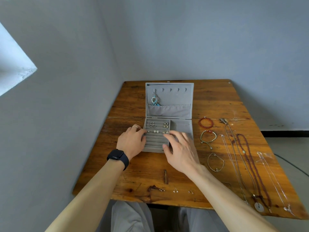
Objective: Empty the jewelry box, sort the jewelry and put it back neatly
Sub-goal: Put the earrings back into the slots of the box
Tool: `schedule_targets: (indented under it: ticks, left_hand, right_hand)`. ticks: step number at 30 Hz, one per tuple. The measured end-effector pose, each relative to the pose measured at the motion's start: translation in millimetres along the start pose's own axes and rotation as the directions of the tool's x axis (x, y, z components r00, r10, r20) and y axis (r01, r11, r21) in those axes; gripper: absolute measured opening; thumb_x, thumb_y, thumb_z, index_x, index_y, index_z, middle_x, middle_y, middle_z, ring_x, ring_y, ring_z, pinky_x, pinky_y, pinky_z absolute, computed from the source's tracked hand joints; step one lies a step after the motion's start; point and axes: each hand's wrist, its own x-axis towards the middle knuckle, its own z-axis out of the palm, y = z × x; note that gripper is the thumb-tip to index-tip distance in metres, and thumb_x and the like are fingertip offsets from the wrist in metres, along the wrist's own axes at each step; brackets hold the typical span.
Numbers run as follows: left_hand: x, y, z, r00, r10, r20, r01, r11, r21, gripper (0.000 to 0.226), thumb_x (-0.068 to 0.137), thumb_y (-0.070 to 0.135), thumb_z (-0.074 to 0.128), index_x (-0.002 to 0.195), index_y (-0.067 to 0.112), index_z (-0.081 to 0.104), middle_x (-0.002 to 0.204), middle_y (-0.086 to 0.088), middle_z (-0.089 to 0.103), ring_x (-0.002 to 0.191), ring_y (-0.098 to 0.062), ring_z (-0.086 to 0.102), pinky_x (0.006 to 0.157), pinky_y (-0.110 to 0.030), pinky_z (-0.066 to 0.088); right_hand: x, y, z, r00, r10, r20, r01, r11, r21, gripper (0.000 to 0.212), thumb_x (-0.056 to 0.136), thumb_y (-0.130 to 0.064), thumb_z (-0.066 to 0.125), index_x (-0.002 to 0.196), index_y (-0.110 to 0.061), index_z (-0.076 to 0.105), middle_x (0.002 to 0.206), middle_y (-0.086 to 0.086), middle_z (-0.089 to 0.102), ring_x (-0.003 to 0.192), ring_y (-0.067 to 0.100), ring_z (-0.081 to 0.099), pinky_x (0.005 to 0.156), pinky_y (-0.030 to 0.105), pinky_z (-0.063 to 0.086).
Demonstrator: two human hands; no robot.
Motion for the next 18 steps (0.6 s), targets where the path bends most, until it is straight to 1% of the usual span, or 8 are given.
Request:
schedule_targets:
  ticks: [2,3,6,8,10,14,18]
  left_hand:
    - [-1,-2,1,1.0,0.009,-0.002,-0.009,1.0,0.006,0.037,0.1,0.035,0.047,0.135,0.032,0.059,0.129,0.003,0.056,0.109,-0.018,0.057,0.073,-0.035,0.054]
    - [-1,-3,2,1.0,0.011,-0.004,-0.011,1.0,0.006,0.037,0.1,0.035,0.047,0.136,0.032,0.058,0.129,0.003,0.055,0.109,-0.018,0.057,0.073,-0.035,0.054]
    - [-3,-6,6,1.0,0.017,-0.017,-0.017,1.0,0.012,0.038,0.101,0.037,0.045,0.138,0.034,0.055,0.129,0.004,0.055,0.109,-0.016,0.057,0.074,-0.033,0.054]
    - [-4,-7,8,0.999,0.029,-0.031,-0.028,1.0,0.011,0.038,0.1,0.037,0.045,0.137,0.034,0.056,0.128,0.003,0.056,0.108,-0.017,0.058,0.073,-0.033,0.054]
    - [-3,-9,8,0.998,0.035,-0.042,-0.036,0.999,-0.003,0.037,0.1,0.037,0.045,0.135,0.033,0.057,0.126,0.002,0.057,0.106,-0.018,0.058,0.071,-0.033,0.053]
    - [-2,-11,11,0.997,0.06,-0.054,-0.059,0.998,0.01,0.036,0.1,0.037,0.045,0.132,0.03,0.059,0.126,0.0,0.058,0.105,-0.019,0.059,0.071,-0.034,0.053]
    - [-2,-12,12,0.995,0.074,-0.062,-0.073,0.997,0.02,0.035,0.099,0.035,0.047,0.131,0.029,0.06,0.126,0.0,0.058,0.104,-0.02,0.06,0.071,-0.034,0.051]
  right_hand:
    - [17,-13,3,0.999,-0.033,0.014,0.034,0.999,-0.039,0.042,0.094,-0.043,0.05,0.132,-0.028,0.059,0.14,0.002,0.053,0.131,0.022,0.043,0.099,0.045,0.047]
    - [25,-19,6,0.998,-0.044,0.041,0.047,0.997,-0.066,0.043,0.094,-0.044,0.05,0.133,-0.029,0.058,0.144,0.003,0.05,0.136,0.024,0.038,0.102,0.048,0.043]
    - [45,-29,17,0.979,-0.034,0.202,0.063,0.988,-0.143,0.049,0.097,-0.051,0.043,0.141,-0.032,0.05,0.158,0.007,0.03,0.148,0.028,0.015,0.114,0.053,0.024]
    - [51,-30,22,0.963,-0.022,0.268,0.073,0.981,-0.182,0.052,0.098,-0.054,0.037,0.145,-0.033,0.045,0.162,0.006,0.021,0.149,0.029,0.005,0.116,0.053,0.015]
    - [51,-30,24,0.962,-0.031,0.272,0.089,0.975,-0.206,0.052,0.099,-0.054,0.034,0.144,-0.033,0.047,0.162,0.005,0.023,0.149,0.029,0.006,0.116,0.052,0.014]
    - [50,-31,22,0.972,-0.062,0.228,0.116,0.965,-0.233,0.049,0.098,-0.053,0.037,0.135,-0.029,0.057,0.158,0.005,0.032,0.148,0.027,0.014,0.115,0.051,0.021]
    - [52,-35,21,0.969,-0.066,0.236,0.121,0.967,-0.224,0.048,0.097,-0.051,0.039,0.134,-0.026,0.058,0.157,0.006,0.034,0.148,0.027,0.015,0.116,0.05,0.022]
